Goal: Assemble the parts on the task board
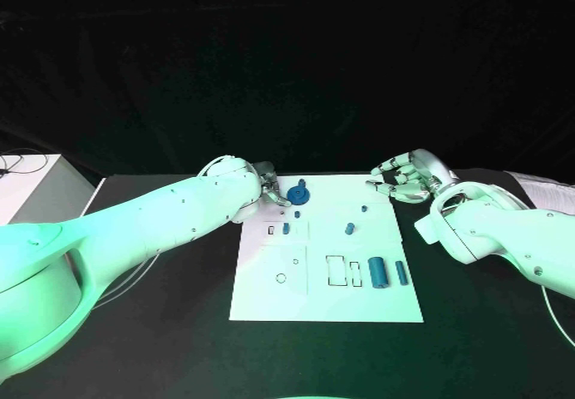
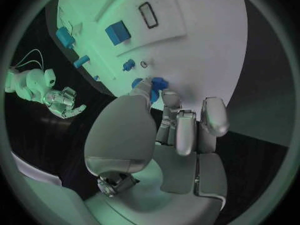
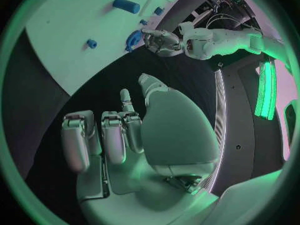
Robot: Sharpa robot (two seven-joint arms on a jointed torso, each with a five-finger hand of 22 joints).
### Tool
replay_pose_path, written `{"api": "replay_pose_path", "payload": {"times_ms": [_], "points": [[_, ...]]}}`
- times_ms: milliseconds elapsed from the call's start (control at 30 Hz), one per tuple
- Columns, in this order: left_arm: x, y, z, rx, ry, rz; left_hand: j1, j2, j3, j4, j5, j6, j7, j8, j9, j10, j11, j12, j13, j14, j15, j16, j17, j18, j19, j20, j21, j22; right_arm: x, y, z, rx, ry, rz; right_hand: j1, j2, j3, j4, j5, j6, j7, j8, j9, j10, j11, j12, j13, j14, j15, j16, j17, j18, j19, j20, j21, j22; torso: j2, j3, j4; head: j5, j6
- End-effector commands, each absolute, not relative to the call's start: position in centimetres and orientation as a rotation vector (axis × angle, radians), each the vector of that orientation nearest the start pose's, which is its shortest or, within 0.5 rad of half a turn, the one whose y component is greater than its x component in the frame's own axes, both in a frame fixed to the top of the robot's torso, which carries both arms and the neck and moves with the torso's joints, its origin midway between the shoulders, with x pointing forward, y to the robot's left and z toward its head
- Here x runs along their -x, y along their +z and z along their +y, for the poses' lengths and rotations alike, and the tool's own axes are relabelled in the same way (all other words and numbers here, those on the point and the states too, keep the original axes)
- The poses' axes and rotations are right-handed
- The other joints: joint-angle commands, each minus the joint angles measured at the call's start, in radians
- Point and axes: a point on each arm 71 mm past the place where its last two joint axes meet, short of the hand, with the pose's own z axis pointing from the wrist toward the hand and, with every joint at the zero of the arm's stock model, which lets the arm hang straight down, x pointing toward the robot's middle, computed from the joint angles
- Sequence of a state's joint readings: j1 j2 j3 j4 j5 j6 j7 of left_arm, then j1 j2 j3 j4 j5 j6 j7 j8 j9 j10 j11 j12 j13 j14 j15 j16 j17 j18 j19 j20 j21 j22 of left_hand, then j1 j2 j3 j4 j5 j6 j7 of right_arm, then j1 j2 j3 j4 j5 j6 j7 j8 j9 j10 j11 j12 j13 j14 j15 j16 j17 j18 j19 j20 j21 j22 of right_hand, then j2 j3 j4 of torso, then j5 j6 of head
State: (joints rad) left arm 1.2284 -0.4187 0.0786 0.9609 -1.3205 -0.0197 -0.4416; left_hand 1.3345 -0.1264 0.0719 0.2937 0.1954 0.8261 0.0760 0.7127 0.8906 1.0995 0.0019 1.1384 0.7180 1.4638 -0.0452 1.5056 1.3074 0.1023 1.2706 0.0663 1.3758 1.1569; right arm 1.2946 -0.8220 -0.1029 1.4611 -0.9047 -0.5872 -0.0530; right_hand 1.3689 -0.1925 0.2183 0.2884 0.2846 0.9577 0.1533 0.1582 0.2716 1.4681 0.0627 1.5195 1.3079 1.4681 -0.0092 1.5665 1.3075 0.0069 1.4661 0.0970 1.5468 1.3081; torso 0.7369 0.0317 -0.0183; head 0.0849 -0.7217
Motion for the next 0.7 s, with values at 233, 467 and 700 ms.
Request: {"api": "replay_pose_path", "payload": {"times_ms": [233,467,700], "points": [[-58.71,-19.47,15.88,0.201,-0.308,2.003,0.039,0.004,0.012,-0.002,0.000,-0.005,-0.007,0.005,-0.012,-0.004,-0.001,-0.004,-0.017,0.057,-0.008,0.005,0.129,-0.008,0.003,-0.004,0.003,-0.003,-51.19,-15.64,-22.41,-0.417,0.801,1.512,-0.012,-0.001,0.006,-0.003,0.003,-0.007,0.001,0.005,0.000,0.065,0.008,-0.004,0.226,0.097,0.007,-0.004,0.243,0.001,0.091,0.004,-0.006,0.243,-0.001,0.0016,-0.0004,-0.002,-0.003],[-58.68,-19.65,16.02,0.197,-0.303,2.024,0.059,0.013,0.024,-0.002,0.003,-0.007,-0.005,-0.002,-0.026,-0.015,0.000,-0.014,-0.033,0.056,-0.007,0.004,0.127,-0.008,-0.001,-0.004,0.001,-0.006,-51.19,-15.64,-22.40,-0.417,0.801,1.512,-0.012,-0.002,0.010,-0.003,0.004,-0.008,0.001,0.007,0.000,0.064,0.008,-0.004,0.226,0.097,0.007,-0.004,0.242,0.001,0.090,0.004,-0.008,0.242,-0.001,0.0008,0.0006,-0.003,-0.002],[-58.62,-19.77,16.07,0.198,-0.311,2.040,0.087,0.029,0.071,-0.001,0.009,-0.005,-0.002,-0.026,-0.063,-0.034,0.002,-0.035,-0.064,0.053,-0.005,0.002,0.121,-0.006,-0.011,-0.003,-0.005,-0.015,-51.17,-15.63,-22.40,-0.417,0.801,1.512,-0.012,-0.002,0.010,-0.003,0.004,-0.008,0.001,0.007,0.000,0.064,0.008,-0.004,0.226,0.097,0.007,-0.004,0.242,0.001,0.090,0.004,-0.008,0.242,-0.001,0.0011,0.0012,-0.002,0.001]]}}
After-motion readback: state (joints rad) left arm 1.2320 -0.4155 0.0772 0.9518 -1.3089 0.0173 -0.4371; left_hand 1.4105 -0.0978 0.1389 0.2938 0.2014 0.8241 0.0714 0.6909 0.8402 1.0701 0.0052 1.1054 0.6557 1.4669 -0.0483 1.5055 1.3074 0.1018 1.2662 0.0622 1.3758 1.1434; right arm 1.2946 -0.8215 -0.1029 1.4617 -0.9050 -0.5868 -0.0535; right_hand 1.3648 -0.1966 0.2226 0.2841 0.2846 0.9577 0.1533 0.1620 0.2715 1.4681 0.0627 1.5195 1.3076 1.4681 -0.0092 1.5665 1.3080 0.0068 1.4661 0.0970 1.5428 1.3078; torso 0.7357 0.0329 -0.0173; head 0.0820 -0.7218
